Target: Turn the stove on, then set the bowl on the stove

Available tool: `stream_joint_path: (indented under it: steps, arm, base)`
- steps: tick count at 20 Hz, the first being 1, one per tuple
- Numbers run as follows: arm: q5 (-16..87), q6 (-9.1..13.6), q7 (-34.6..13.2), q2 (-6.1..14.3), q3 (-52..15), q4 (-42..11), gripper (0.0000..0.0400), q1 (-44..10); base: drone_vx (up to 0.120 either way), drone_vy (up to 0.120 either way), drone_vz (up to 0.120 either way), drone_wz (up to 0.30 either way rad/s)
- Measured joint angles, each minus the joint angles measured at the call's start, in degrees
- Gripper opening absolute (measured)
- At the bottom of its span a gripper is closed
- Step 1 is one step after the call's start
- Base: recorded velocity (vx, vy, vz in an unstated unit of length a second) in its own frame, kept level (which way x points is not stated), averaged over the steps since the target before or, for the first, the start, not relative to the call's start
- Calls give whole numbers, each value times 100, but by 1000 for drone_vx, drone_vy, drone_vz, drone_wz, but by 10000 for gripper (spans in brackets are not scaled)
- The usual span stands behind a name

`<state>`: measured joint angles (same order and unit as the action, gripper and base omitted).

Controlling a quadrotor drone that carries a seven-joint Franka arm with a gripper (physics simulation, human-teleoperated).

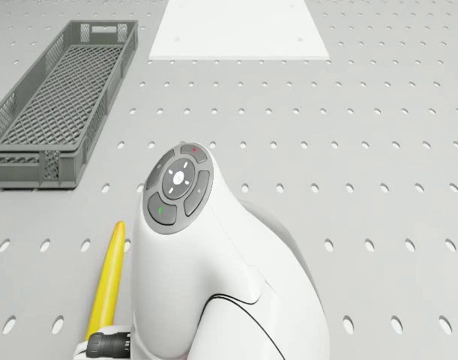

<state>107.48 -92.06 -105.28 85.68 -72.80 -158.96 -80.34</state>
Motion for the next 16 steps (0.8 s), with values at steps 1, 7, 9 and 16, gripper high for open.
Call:
stream_joint_path:
  steps: [1,7,9,16]
  arm:
    - [-1,-2,0,2,0,0,400,-1]
    - [-11,-39,145,45,4,-17,400,161]
    - [9,-74,260,73,35,-21,400,282]
    - [299,-253,463,112,364,72,400,436]
  base:
    - [120,0,0,0]
    - [13,0,0,0]
    - [0,0,0,0]
    - [0,0,0,0]
